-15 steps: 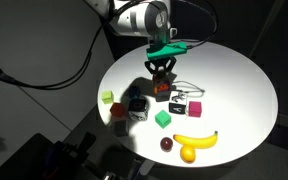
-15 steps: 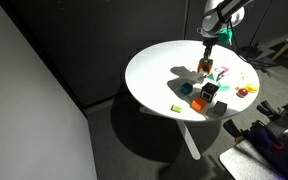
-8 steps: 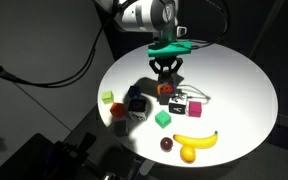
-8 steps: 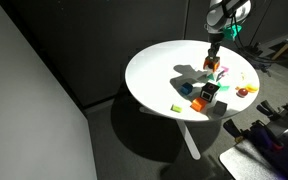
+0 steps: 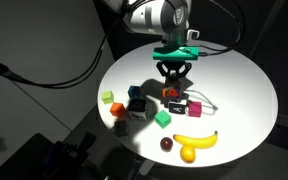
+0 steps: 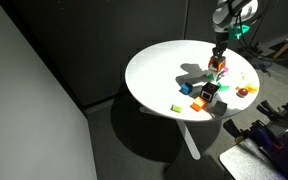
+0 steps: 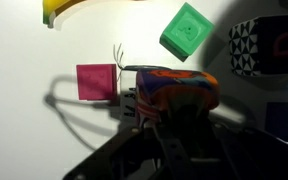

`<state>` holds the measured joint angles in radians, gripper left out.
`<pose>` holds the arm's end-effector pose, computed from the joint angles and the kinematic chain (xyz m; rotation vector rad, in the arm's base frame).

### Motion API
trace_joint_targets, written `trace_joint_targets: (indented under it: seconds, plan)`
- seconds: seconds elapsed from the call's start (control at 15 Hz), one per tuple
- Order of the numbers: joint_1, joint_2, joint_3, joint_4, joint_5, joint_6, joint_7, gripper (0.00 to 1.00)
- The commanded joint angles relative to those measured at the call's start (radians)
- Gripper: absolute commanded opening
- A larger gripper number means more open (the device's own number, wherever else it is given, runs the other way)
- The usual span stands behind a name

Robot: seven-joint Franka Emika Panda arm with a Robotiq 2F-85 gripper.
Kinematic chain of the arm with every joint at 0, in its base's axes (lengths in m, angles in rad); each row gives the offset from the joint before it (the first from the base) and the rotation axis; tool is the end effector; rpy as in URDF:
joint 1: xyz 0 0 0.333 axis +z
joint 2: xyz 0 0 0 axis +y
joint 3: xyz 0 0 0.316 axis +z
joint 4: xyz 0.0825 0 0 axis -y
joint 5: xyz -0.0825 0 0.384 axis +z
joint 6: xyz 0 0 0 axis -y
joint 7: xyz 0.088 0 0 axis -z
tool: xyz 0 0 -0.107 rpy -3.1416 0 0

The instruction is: Stack the two square plush toys on the right together

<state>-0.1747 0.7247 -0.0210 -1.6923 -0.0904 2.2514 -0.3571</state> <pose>0.6440 -0.1291 0.1622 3.0773 0.3528 -0.2812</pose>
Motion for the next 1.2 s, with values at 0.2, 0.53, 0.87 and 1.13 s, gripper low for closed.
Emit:
trace_joint_targets:
  seconds: [0.2, 0.53, 0.87, 1.13]
  plan:
    - [-0.029, 0.006, -0.002, 0.002, 0.017, 0.014, 0.005, 0.10]
    - [-0.040, 0.023, 0.003, 0.013, 0.018, 0.042, -0.009, 0.10]
    - [-0.045, 0.048, 0.008, 0.029, 0.021, 0.077, -0.014, 0.10]
    - [-0.050, 0.062, 0.009, 0.027, 0.022, 0.093, -0.015, 0.11]
